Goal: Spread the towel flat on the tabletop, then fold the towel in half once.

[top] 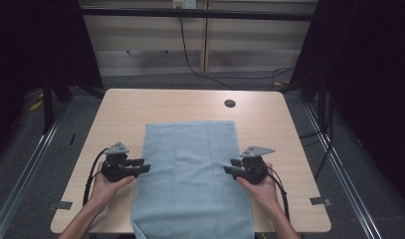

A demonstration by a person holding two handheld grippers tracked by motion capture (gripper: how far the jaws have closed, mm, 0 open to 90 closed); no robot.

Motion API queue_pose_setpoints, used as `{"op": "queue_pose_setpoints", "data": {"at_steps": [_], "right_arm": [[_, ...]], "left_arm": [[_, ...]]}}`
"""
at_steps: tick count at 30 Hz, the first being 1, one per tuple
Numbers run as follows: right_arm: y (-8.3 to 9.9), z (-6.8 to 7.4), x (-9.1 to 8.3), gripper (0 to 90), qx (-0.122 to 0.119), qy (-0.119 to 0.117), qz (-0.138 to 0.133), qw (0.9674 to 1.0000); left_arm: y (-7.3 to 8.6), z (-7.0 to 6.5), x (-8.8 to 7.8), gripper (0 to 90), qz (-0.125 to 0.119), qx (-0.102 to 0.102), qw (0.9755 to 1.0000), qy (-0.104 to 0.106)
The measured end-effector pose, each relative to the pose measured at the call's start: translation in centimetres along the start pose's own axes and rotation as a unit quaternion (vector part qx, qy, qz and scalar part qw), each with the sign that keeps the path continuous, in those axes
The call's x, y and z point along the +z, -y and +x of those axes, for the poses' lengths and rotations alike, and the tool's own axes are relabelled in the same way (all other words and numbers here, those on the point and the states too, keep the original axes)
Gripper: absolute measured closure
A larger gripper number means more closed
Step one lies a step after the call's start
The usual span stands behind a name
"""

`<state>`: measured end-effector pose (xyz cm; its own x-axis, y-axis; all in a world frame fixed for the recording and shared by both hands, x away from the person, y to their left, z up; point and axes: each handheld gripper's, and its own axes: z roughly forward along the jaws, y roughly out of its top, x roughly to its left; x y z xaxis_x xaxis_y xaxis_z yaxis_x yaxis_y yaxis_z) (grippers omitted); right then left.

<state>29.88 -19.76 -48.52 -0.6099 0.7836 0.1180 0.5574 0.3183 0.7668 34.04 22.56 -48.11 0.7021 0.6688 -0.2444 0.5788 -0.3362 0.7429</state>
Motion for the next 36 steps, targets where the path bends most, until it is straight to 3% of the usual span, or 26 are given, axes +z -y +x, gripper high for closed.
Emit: {"op": "queue_pose_setpoints", "data": {"at_steps": [1,4,7,8,10,12,15,22,30,36], "right_arm": [[-0.3,-0.4,0.6,57.9,0.006,0.001,0.000,1.0000],[-0.6,-1.4,2.1,57.2,0.016,0.010,0.000,0.9998],[-0.5,-1.8,3.1,56.7,0.020,0.016,0.009,0.9996],[-0.4,-1.8,3.3,56.5,0.026,0.015,0.012,0.9995],[-0.1,-1.6,3.5,55.8,0.017,0.017,0.014,0.9996],[0.0,-1.6,3.3,55.8,0.027,0.007,0.016,0.9995],[0.3,-1.2,2.9,55.9,0.016,0.001,0.021,0.9996],[1.8,0.6,1.0,56.5,0.002,-0.015,0.039,0.9991],[4.1,3.2,-1.7,56.5,-0.018,-0.032,0.044,0.9984],[6.0,4.8,-3.9,56.6,-0.008,-0.050,0.043,0.9978]], "left_arm": [[-0.2,0.3,0.5,58.2,0.008,0.003,1.0000,-0.003],[-0.3,1.2,1.4,57.5,-0.007,-0.004,0.9998,-0.016],[0.1,1.7,2.0,56.2,0.009,0.003,0.9993,-0.037],[0.4,1.8,2.1,55.7,0.019,0.006,0.9990,-0.039],[0.8,1.8,2.0,56.0,0.013,0.010,0.9992,-0.037],[0.9,1.6,1.9,56.1,0.015,0.012,0.9992,-0.036],[1.3,1.1,1.8,57.6,0.016,0.026,0.9989,-0.036],[3.2,-0.5,0.2,62.0,0.020,0.044,0.9988,-0.003],[5.4,-3.2,-1.6,62.1,0.027,0.064,0.9975,0.015],[6.8,-5.0,-2.9,62.1,0.036,0.061,0.9967,0.039]]}}
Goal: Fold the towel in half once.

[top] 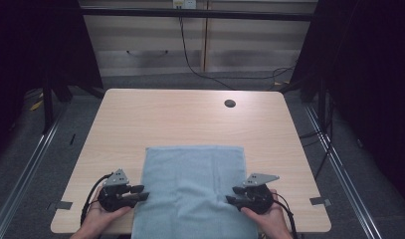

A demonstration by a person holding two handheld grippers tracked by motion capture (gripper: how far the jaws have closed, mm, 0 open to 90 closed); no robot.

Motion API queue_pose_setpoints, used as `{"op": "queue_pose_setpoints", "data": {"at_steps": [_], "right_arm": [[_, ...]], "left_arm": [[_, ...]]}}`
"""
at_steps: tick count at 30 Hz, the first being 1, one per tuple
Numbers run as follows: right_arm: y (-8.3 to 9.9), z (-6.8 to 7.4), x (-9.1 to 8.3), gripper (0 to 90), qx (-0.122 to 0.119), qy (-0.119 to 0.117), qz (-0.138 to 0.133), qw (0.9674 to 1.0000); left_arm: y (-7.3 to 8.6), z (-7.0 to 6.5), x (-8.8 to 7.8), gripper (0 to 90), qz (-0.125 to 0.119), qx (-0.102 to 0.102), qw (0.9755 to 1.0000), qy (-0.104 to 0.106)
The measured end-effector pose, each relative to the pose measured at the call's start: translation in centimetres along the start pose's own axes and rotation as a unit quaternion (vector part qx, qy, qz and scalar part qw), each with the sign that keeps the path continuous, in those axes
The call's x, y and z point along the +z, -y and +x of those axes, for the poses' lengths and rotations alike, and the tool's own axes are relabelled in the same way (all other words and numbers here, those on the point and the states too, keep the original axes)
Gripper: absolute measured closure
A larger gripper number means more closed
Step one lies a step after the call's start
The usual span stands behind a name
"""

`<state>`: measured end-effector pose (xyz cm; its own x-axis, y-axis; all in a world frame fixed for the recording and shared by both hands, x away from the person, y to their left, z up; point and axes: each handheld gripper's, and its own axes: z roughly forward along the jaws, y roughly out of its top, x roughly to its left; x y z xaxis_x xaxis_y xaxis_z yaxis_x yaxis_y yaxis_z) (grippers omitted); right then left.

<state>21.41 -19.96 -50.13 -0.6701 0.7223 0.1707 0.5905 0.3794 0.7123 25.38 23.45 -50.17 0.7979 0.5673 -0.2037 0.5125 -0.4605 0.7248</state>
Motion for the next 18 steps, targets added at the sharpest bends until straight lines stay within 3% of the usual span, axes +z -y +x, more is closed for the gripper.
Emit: {"op": "queue_pose_setpoints", "data": {"at_steps": [5,8,9,12,18], "right_arm": [[0.6,1.4,-0.8,56.5,-0.001,-0.008,0.016,0.9998],[0.3,1.4,-0.8,56.1,-0.006,-0.013,0.021,0.9997],[0.0,1.1,-0.9,55.6,-0.010,-0.010,0.009,0.9999],[-1.6,-1.0,-1.2,55.2,0.007,0.002,-0.027,0.9996],[-4.8,-6.8,0.2,55.1,0.022,0.060,-0.037,0.9973]], "left_arm": [[0.7,-1.4,-0.8,62.2,0.015,0.004,0.9997,0.019],[0.7,-1.7,-0.9,60.2,0.023,0.012,0.9994,0.024],[0.5,-1.6,-0.9,58.2,0.024,0.016,0.9992,0.026],[-0.5,-0.8,-0.8,56.3,0.004,0.010,0.9996,0.026],[-3.9,2.2,-0.4,54.8,-0.031,0.000,0.9995,-0.001]]}}
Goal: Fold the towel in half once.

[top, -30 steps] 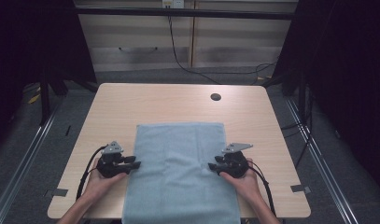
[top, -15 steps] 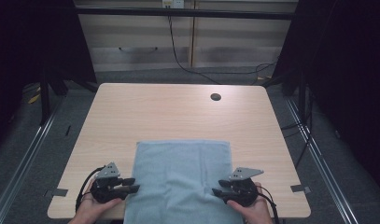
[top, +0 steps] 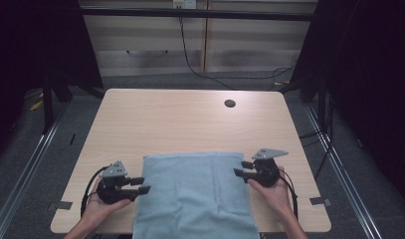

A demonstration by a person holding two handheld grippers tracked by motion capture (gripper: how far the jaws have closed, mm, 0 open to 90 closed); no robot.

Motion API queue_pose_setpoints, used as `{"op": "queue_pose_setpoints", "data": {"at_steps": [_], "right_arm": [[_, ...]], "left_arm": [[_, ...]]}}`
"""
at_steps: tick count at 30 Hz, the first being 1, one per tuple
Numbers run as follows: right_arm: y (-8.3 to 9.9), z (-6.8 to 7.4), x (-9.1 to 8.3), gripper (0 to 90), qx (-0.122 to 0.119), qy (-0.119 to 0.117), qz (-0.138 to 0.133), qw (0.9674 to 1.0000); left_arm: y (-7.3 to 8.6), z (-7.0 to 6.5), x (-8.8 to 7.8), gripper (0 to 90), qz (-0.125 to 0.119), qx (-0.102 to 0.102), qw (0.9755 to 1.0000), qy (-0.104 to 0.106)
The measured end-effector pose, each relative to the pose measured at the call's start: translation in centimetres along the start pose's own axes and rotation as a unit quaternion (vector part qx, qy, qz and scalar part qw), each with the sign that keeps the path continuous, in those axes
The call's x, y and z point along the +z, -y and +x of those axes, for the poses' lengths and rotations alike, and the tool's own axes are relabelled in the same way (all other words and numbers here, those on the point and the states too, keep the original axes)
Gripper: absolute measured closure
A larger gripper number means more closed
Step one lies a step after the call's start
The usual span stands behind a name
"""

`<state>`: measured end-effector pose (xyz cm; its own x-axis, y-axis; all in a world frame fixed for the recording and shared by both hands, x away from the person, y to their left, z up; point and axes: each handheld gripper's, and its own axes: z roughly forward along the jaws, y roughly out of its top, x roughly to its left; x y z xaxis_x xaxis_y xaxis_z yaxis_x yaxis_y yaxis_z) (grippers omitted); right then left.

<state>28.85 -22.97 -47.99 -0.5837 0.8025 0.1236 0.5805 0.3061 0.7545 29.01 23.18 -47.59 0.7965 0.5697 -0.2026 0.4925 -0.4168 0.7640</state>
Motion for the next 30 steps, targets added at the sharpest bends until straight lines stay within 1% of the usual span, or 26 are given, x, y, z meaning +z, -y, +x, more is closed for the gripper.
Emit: {"op": "queue_pose_setpoints", "data": {"at_steps": [2,4,5,6,7,8,9,10,11,12,13,14,15,16,17,18,20,22,23,24,25,26,27,28,29,30], "right_arm": [[-0.6,-1.4,1.1,54.9,0.011,0.014,-0.001,0.9998],[-0.9,-2.6,2.1,54.8,0.020,0.019,-0.006,0.9996],[-1.0,-2.9,2.5,54.1,0.026,0.022,-0.002,0.9994],[-1.1,-3.2,2.9,54.0,0.024,0.028,0.002,0.9993],[-1.1,-3.4,3.2,53.8,0.023,0.028,0.004,0.9993],[-1.1,-3.6,3.5,53.2,0.025,0.024,0.005,0.9994],[-1.1,-3.6,3.7,53.1,0.026,0.025,0.005,0.9993],[-1.1,-3.7,4.0,52.5,0.023,0.026,0.004,0.9994],[-1.1,-3.7,4.2,51.9,0.023,0.027,0.009,0.9993],[-1.1,-3.6,4.4,51.9,0.022,0.030,0.011,0.9992],[-1.1,-3.6,4.4,51.9,0.022,0.033,0.009,0.9992],[-1.1,-3.7,4.5,51.9,0.020,0.033,0.004,0.9993],[-1.0,-3.7,4.5,52.0,0.022,0.036,0.006,0.9991],[-1.0,-3.6,4.6,51.9,0.022,0.042,0.012,0.9988],[-0.9,-3.6,4.7,51.1,0.021,0.045,0.018,0.9986],[-0.7,-3.7,4.7,51.0,0.024,0.046,0.010,0.9986],[-0.6,-4.0,4.7,51.6,0.030,0.048,0.002,0.9984],[-0.6,-3.8,4.8,53.1,0.023,0.055,0.001,0.9982],[-0.7,-3.6,4.9,57.7,0.013,0.057,0.002,0.9983],[-0.7,-3.4,4.9,61.2,0.012,0.057,0.005,0.9983],[-0.7,-3.3,5.0,66.9,0.010,0.054,0.004,0.9985],[-0.7,-3.3,5.0,71.2,0.011,0.049,0.002,0.9987],[-0.7,-3.2,5.0,74.2,0.013,0.044,0.000,0.9989],[-0.7,-3.0,5.0,76.4,0.017,0.042,0.002,0.9990],[-0.7,-3.0,5.0,77.3,0.014,0.040,0.002,0.9991],[-0.7,-2.9,4.9,78.0,0.015,0.037,0.004,0.9992]], "left_arm": [[-0.9,1.4,0.5,54.3,-0.004,-0.015,0.9998,-0.013],[-1.4,3.0,1.1,53.9,-0.012,-0.037,0.9989,-0.025],[-1.6,3.6,1.4,53.5,-0.009,-0.043,0.9987,-0.027],[-1.7,4.2,1.7,53.1,-0.008,-0.049,0.9983,-0.031],[-1.7,4.6,1.9,52.5,-0.010,-0.053,0.9979,-0.036],[-1.6,5.3,2.2,51.9,-0.019,-0.069,0.9965,-0.043],[-1.5,5.8,2.5,51.2,-0.019,-0.079,0.9956,-0.046],[-1.4,6.2,2.8,50.1,-0.013,-0.082,0.9951,-0.055],[-1.3,6.6,3.1,48.3,0.000,-0.087,0.9945,-0.059],[-1.3,6.8,3.4,47.9,0.012,-0.080,0.9938,-0.076],[-1.4,7.0,3.5,46.6,0.010,-0.074,0.9927,-0.095],[-1.5,7.3,3.6,46.4,0.003,-0.083,0.9924,-0.090],[-1.5,7.6,3.6,45.5,-0.005,-0.088,0.9923,-0.086],[-1.5,7.6,3.7,44.7,-0.012,-0.090,0.9916,-0.092],[-1.5,7.7,3.9,43.9,-0.013,-0.086,0.9912,-0.100],[-1.4,7.8,4.0,43.1,-0.009,-0.083,0.9909,-0.105],[-1.3,7.9,4.2,42.5,-0.011,-0.082,0.9911,-0.104],[-1.3,7.7,4.3,41.9,-0.008,-0.074,0.9919,-0.103],[-1.3,7.5,4.4,41.8,-0.006,-0.064,0.9924,-0.105],[-1.3,7.4,4.5,41.9,-0.004,-0.056,0.9929,-0.105],[-1.4,7.2,4.6,42.0,-0.004,-0.055,0.9935,-0.100],[-1.4,6.8,4.7,43.7,0.002,-0.045,0.9951,-0.088],[-1.5,6.3,4.8,49.6,0.008,-0.027,0.9959,-0.086],[-1.6,5.7,4.9,55.5,0.019,-0.001,0.9953,-0.094],[-1.7,5.1,5.1,60.4,0.027,0.013,0.9944,-0.101],[-1.7,5.0,5.1,69.2,0.029,0.016,0.9954,-0.090]]}}
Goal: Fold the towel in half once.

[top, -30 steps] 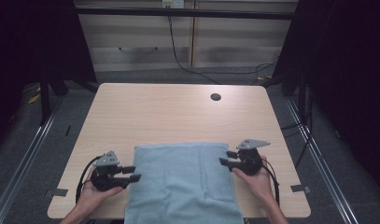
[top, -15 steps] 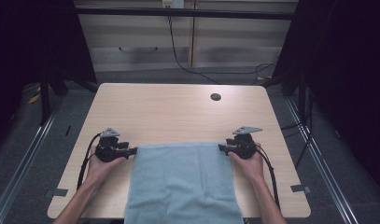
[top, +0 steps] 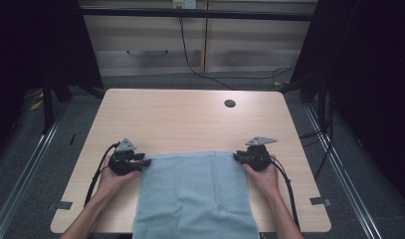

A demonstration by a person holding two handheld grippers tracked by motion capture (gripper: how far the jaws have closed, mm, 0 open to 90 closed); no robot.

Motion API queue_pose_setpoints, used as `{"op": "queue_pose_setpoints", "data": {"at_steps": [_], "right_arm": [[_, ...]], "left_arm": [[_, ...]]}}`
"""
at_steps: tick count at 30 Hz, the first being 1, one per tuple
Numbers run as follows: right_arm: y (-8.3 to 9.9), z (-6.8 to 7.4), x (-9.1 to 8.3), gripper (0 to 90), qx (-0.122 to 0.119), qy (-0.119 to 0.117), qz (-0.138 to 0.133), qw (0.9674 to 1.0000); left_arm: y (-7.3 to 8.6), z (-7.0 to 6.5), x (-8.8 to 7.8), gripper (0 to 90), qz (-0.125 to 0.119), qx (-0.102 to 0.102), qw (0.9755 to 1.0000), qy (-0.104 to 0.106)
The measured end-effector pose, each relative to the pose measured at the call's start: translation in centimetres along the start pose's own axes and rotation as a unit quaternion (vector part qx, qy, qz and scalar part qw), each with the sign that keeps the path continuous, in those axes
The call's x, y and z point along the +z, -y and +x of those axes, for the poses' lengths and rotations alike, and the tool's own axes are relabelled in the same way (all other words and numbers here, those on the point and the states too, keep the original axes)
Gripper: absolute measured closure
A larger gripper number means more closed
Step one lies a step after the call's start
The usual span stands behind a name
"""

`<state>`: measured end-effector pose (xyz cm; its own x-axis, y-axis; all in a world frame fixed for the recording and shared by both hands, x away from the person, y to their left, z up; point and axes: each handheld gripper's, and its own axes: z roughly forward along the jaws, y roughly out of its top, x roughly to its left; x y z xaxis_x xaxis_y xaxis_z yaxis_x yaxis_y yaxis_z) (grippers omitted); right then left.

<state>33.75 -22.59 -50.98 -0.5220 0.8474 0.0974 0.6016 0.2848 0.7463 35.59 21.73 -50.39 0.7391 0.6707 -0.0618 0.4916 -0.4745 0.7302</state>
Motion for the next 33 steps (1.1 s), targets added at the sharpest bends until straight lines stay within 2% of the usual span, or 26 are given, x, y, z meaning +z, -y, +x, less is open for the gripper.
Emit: {"op": "queue_pose_setpoints", "data": {"at_steps": [1,4,5,8,9,11,13,15,19,22,26,28,30,33], "right_arm": [[0.0,0.1,-0.1,78.7,0.000,-0.002,0.001,1.0000],[-0.1,0.2,-0.6,80.0,0.008,-0.013,-0.008,0.9998],[-0.3,0.2,-0.9,80.1,0.011,-0.018,-0.016,0.9997],[-1.2,0.0,-2.6,80.4,0.026,-0.035,-0.061,0.9972],[-1.5,0.0,-3.2,80.4,0.030,-0.038,-0.070,0.9964],[-2.4,0.1,-4.3,80.5,0.027,-0.038,-0.088,0.9951],[-3.4,0.2,-5.6,80.6,0.026,-0.041,-0.111,0.9927],[-4.5,0.4,-6.8,80.6,0.023,-0.042,-0.131,0.9903],[-7.4,0.9,-9.7,80.6,0.006,-0.041,-0.171,0.9844],[-9.3,1.0,-10.8,80.6,-0.005,-0.036,-0.184,0.9823],[-11.3,0.7,-11.3,80.5,-0.008,-0.031,-0.193,0.9807],[-12.4,0.4,-11.3,80.6,-0.010,-0.027,-0.195,0.9804],[-13.4,0.2,-11.3,80.6,-0.010,-0.023,-0.196,0.9802],[-15.1,-0.2,-11.6,80.6,-0.008,-0.019,-0.206,0.9782]], "left_arm": [[0.0,-0.1,0.0,77.3,0.000,-0.001,1.0000,0.001],[0.0,0.1,-0.3,82.5,-0.008,-0.013,0.9998,0.009],[-0.1,0.3,-0.7,82.8,-0.023,-0.030,0.9991,0.018],[-0.7,0.8,-2.3,83.0,-0.072,-0.058,0.9951,0.036],[-1.1,0.9,-3.0,83.0,-0.084,-0.061,0.9938,0.038],[-1.9,0.8,-4.4,83.0,-0.107,-0.056,0.9921,0.035],[-3.0,0.8,-6.0,83.0,-0.133,-0.058,0.9886,0.041],[-4.2,0.8,-7.4,83.0,-0.155,-0.050,0.9859,0.039],[-6.6,1.0,-9.6,83.0,-0.178,-0.037,0.9828,0.031],[-8.0,1.4,-10.5,83.0,-0.194,-0.035,0.9799,0.034],[-9.5,2.2,-10.9,82.9,-0.204,-0.045,0.9774,0.033],[-10.3,2.7,-10.9,82.9,-0.204,-0.050,0.9773,0.028],[-11.1,3.3,-11.0,82.9,-0.211,-0.057,0.9755,0.025],[-12.5,4.1,-11.2,83.0,-0.218,-0.065,0.9735,0.020]]}}
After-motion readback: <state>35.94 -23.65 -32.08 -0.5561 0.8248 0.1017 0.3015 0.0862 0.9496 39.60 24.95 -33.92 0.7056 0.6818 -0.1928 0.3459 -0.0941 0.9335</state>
